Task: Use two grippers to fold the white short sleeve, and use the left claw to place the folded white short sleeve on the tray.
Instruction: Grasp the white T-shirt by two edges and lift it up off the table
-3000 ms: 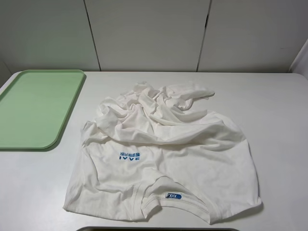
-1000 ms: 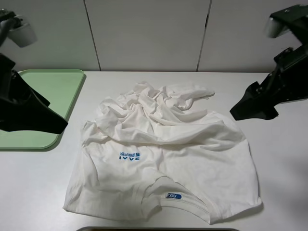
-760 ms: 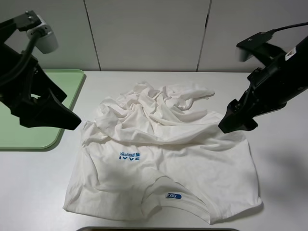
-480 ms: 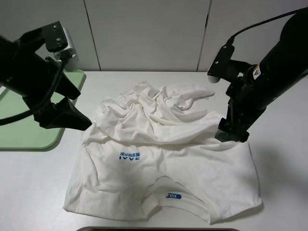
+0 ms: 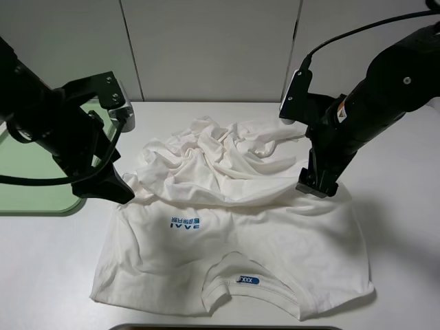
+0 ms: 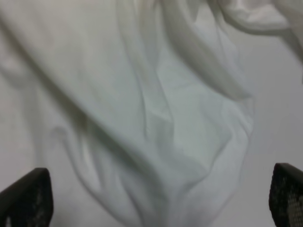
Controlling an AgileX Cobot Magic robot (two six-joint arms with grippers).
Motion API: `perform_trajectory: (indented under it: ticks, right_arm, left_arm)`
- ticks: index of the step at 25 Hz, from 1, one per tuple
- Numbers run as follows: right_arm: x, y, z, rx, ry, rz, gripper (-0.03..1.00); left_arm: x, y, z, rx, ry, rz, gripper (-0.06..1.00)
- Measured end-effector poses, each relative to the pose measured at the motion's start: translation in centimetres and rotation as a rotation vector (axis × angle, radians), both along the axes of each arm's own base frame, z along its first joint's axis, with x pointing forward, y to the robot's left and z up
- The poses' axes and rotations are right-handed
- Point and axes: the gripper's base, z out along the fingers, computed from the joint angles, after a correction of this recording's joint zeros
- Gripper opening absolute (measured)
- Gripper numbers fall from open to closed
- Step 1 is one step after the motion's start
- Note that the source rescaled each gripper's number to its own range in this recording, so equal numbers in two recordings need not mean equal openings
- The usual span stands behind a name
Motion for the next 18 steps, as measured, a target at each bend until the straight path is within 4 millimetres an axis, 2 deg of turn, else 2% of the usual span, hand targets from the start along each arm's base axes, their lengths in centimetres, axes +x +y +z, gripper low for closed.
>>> perform_trajectory:
  ticks: [13, 18]
  right_arm:
    - [1.7, 0.2, -6.2, -0.137, 0.075, 0.022, 1.0]
    - [1.9, 0.0, -7.1, -0.167, 0.082, 0.014, 1.0]
  left_arm:
    - [0.4, -0.1, -0.4, 0.0, -0.009, 0.013, 0.88]
    - [0.4, -0.2, -0.4, -0.009, -0.011, 0.019, 0.88]
